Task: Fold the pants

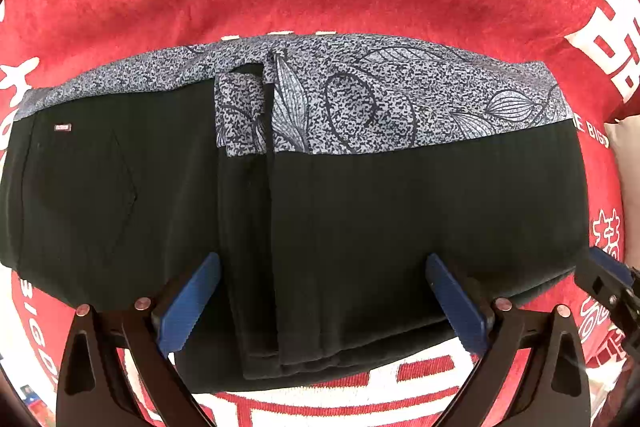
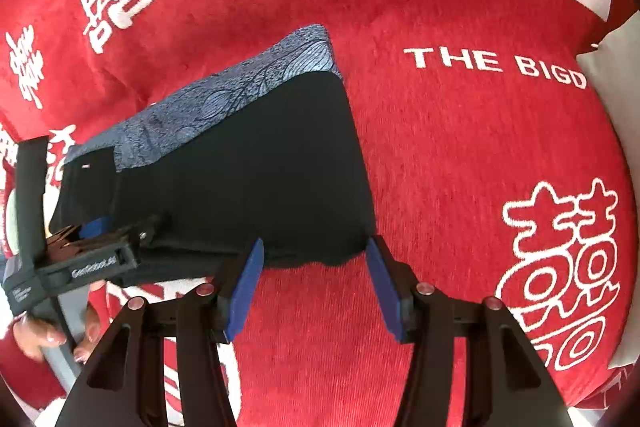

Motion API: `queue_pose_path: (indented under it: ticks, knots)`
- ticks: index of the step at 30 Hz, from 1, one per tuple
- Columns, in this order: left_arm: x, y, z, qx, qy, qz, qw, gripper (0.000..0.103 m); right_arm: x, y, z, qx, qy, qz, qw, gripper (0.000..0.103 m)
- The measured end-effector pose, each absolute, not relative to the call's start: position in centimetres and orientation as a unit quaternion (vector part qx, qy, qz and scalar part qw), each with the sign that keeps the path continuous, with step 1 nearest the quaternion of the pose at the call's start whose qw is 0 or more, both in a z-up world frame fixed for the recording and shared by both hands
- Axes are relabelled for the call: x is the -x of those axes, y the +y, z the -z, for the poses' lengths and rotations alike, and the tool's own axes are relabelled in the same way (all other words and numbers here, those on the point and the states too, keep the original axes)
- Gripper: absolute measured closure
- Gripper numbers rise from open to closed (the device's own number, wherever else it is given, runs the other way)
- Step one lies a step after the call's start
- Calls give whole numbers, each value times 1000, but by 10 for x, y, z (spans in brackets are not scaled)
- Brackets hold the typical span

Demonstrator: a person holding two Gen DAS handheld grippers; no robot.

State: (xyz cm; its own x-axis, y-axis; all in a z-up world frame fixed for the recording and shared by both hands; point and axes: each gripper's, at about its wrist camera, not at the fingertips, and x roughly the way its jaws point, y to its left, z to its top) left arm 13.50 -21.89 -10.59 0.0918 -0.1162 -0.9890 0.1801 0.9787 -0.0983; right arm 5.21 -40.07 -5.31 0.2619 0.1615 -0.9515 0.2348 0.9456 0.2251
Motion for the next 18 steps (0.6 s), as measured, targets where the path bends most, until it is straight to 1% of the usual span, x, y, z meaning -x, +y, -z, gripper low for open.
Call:
queue_pose_path:
  ticks: [8,11,15,18]
  knots:
    - [-136,-218,108,-19,673,99,733,0,-29,-414,40,-250,594,-9,765,42]
    - [-142,-216,118,-9,674,103,731,0,-26,-412,38,-259,601,-20,756,41]
    - [-144,-211,120,-3,676,104,730,0,-22,-401,39,-269,613,-37,742,38]
    - [-140,-203,112,9,673,99,733,0,-23,-386,39,-253,627,-46,735,38]
